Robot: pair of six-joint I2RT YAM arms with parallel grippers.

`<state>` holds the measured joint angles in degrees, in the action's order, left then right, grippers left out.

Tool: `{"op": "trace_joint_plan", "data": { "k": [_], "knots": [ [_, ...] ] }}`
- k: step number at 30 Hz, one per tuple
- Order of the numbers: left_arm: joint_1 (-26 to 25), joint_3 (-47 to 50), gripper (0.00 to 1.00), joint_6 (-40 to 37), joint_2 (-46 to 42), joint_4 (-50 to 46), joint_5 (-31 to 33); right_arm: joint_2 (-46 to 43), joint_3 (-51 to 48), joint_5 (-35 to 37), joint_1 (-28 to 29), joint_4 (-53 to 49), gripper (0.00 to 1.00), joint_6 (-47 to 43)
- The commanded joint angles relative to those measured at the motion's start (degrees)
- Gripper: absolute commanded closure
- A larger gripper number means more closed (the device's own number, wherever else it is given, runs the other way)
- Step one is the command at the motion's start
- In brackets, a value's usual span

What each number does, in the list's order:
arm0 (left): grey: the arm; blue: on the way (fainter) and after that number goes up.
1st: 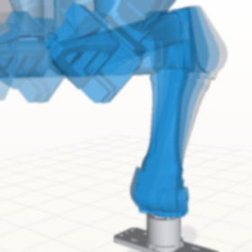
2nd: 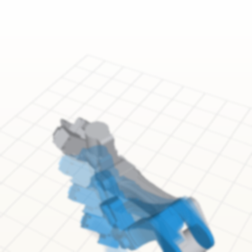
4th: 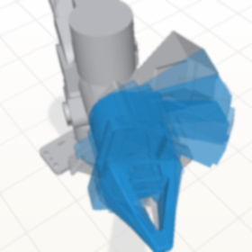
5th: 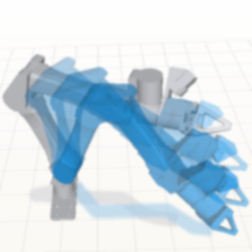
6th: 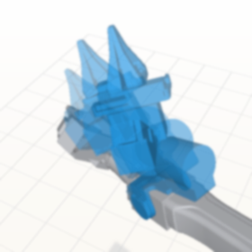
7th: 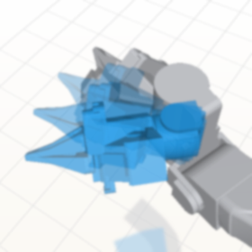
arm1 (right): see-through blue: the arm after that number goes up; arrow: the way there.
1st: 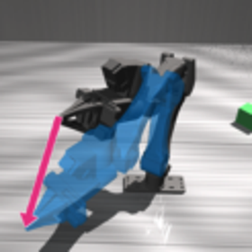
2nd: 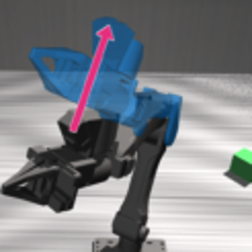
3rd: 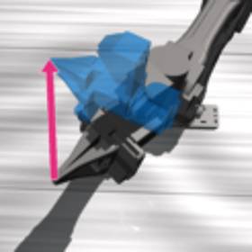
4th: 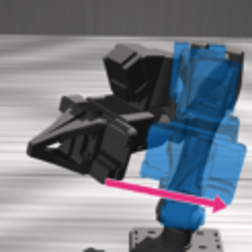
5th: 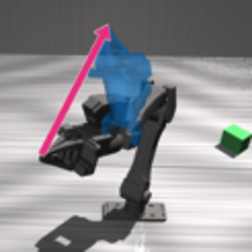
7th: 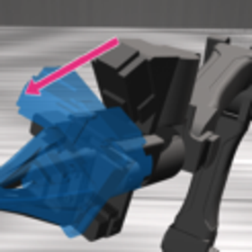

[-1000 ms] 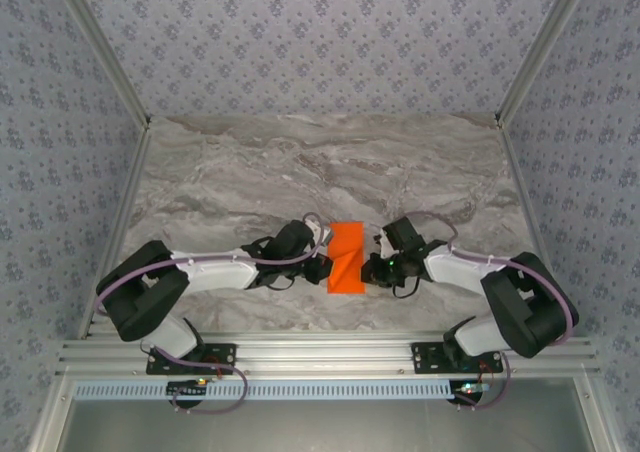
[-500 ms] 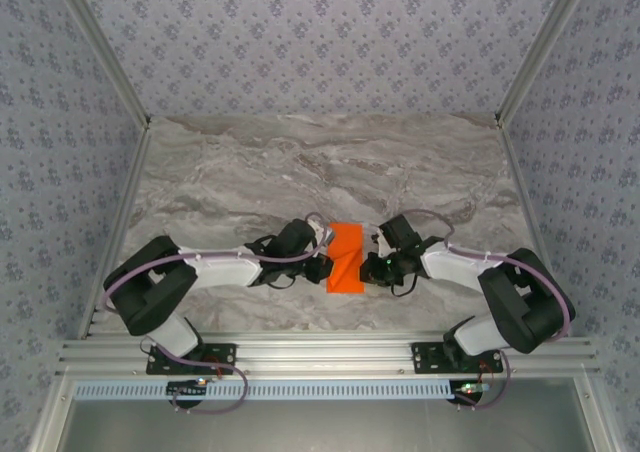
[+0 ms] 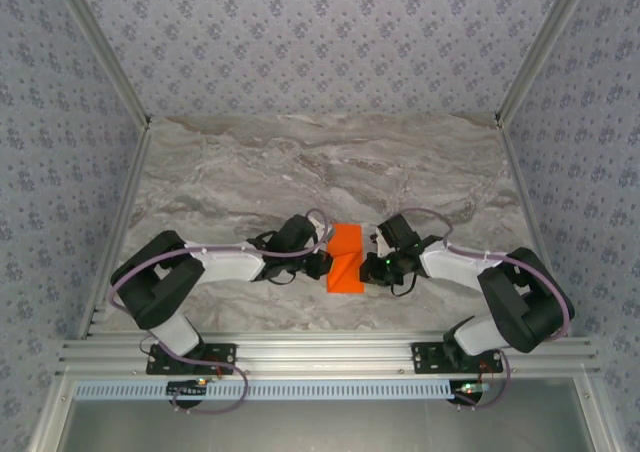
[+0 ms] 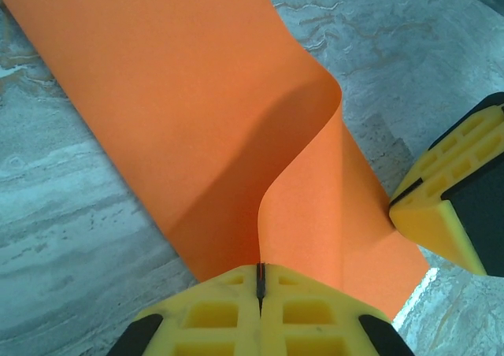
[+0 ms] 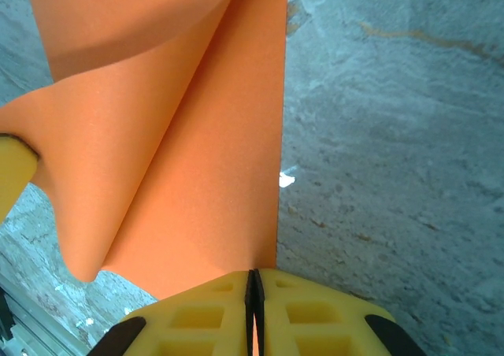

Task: Fold a paper plane with a square sheet of paper (fold left side to right side)
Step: Fold the triangle a second time at the center of the table.

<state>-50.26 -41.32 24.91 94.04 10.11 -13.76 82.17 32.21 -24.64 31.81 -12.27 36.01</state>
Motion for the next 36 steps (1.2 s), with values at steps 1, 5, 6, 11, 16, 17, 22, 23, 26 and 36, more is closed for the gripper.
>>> {"op": "trace_joint_plan", "data": {
  "k": [1,5,6,11,16,17,22,23,26,36],
  "knots": [
    [0.41,-1.28,0.96,-1.17,0.97,0.42,-1.09,1.65,-0.21,3.73,0.44,-4.62,0.89,-1.44],
    [0.56,-1.39,0.96,-1.26,1.49,0.70,-0.99,1.75,-0.13,3.90,0.53,-4.86,0.89,-1.50],
    [0.64,-1.39,0.95,-1.28,1.58,0.76,-0.97,1.76,-0.16,3.99,0.56,-4.96,0.89,-1.55],
    [0.73,-1.61,0.96,-1.35,1.88,0.91,-1.09,1.68,-0.15,4.06,0.62,-5.02,0.89,-1.51],
    [0.87,-1.89,0.96,-1.52,2.35,0.94,-1.09,1.77,-0.10,4.14,0.69,-5.14,0.89,-1.55],
    [0.80,-1.91,0.96,-1.53,2.46,0.81,-1.15,1.90,-0.07,4.16,0.62,-5.15,0.89,-1.55],
    [0.87,-2.30,0.95,-1.55,3.07,0.87,-1.35,1.87,0.04,4.25,0.66,-5.44,0.89,-1.65],
    [0.84,-2.45,0.96,-1.61,3.12,0.83,-1.31,1.96,0.05,4.20,0.63,-5.54,0.89,-1.68],
    [0.85,-2.67,0.95,-1.70,3.43,0.85,-1.35,1.98,0.04,4.25,0.72,-5.64,0.89,-1.82],
    [0.84,-2.89,0.96,-1.85,3.82,0.79,-0.52,1.97,0.05,4.52,0.80,-5.99,0.89,-1.88]
  ]
}}
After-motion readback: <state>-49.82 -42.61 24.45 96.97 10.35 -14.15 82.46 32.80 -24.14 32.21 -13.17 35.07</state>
